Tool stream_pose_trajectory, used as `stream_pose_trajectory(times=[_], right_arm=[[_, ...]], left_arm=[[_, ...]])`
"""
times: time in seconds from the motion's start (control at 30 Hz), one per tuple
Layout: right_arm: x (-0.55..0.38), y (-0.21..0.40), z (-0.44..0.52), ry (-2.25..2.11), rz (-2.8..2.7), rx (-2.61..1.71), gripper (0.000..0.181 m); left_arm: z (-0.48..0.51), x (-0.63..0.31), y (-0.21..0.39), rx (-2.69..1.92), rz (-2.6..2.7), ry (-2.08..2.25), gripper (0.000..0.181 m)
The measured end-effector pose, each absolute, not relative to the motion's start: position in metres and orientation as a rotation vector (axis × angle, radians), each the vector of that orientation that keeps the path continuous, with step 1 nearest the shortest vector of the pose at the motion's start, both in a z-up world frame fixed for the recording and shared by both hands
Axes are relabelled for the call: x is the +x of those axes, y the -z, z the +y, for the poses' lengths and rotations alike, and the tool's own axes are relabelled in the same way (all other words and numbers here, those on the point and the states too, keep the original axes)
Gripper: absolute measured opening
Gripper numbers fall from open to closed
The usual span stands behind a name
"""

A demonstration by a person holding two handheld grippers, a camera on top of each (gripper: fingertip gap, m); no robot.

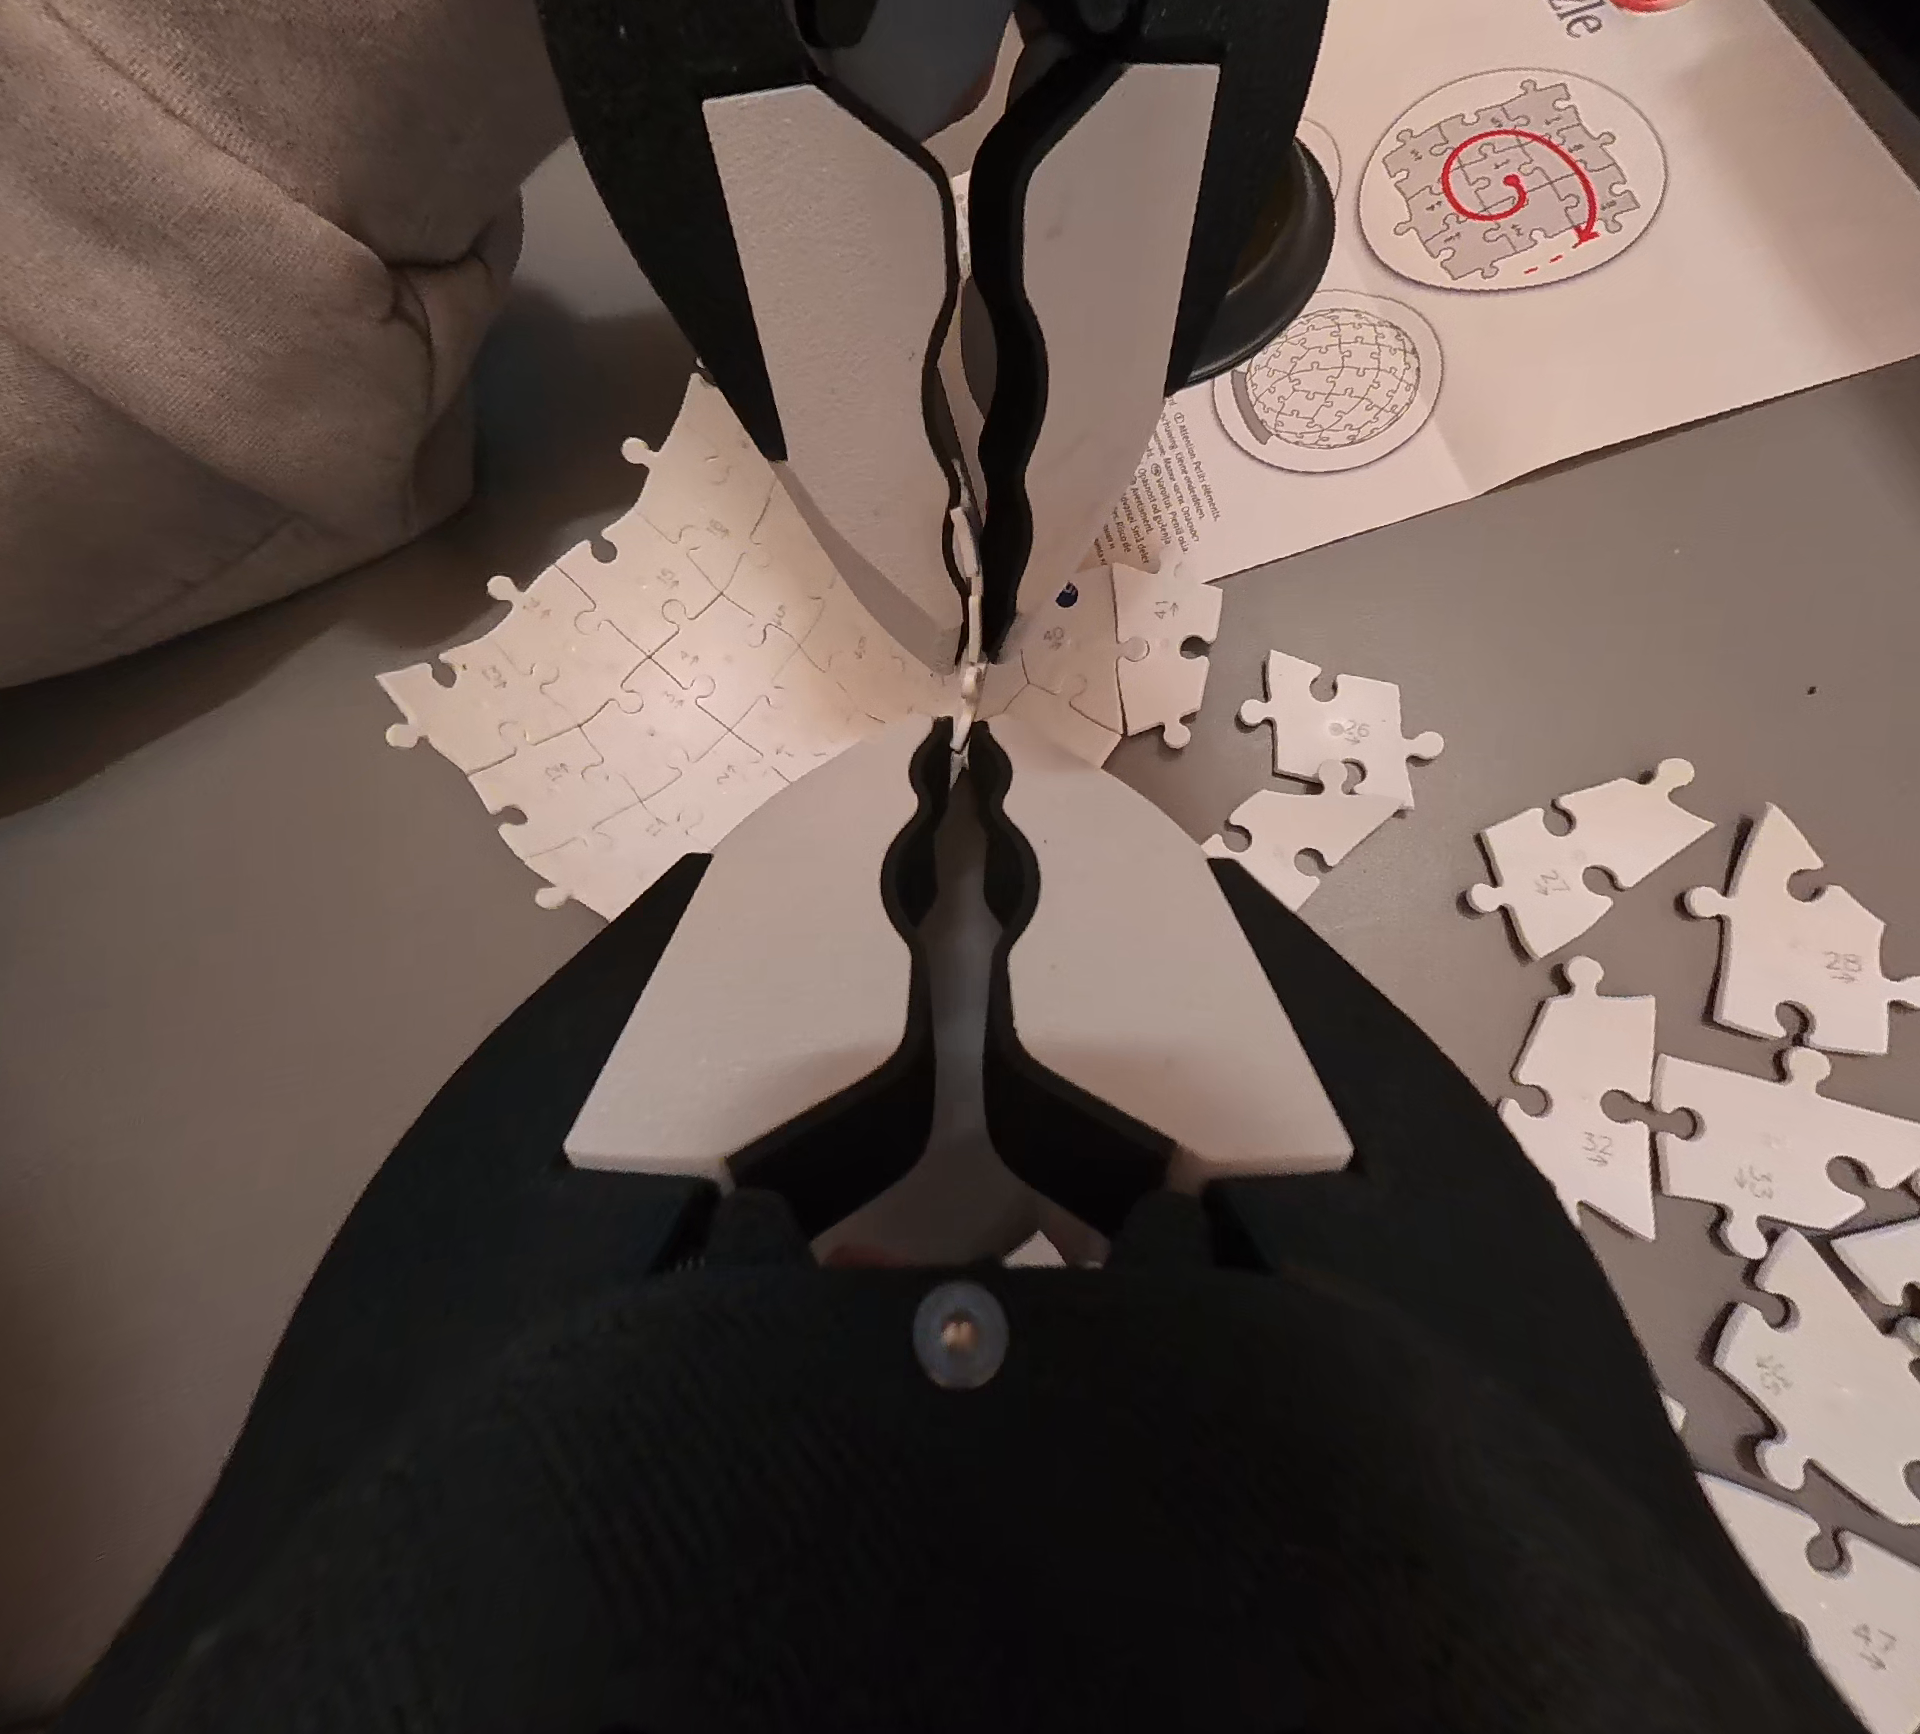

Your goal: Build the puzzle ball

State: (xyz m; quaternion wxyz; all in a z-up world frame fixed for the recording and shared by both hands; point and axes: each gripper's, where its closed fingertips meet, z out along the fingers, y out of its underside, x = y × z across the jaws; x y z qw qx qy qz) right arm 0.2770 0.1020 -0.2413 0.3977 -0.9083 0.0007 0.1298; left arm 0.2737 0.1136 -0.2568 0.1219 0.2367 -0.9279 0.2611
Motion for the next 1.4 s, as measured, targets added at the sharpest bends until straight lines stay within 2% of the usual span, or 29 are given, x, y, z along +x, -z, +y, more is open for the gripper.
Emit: stream_pose_trajectory(times=[0.03, 0.17, 0.6, 1.03, 1.4], right_arm=[[0.276, 0.2416, 0.1016, -0.336, 0.0, -2.304, 0.004], [0.2731, 0.2429, 0.101, -0.333, -0.021, -2.323, 0.004], [0.2739, 0.2422, 0.1019, -0.318, -0.001, -2.332, 0.003], [0.2745, 0.2351, 0.1029, -0.33, 0.068, -2.323, 0.004], [0.2741, 0.2348, 0.1029, -0.324, 0.056, -2.323, 0.004]], left_arm=[[0.113, 0.2723, 0.2569, 0.69, -2.702, -0.764, 0.003], [0.1133, 0.2713, 0.2584, 0.65, -2.732, -0.764, 0.01], [0.1103, 0.2687, 0.2555, 0.579, -2.746, -0.793, 0.004], [0.1108, 0.2668, 0.253, 0.511, -2.836, -0.76, 0.01], [0.1116, 0.2692, 0.2543, 0.501, -2.863, -0.745, 0.004]])
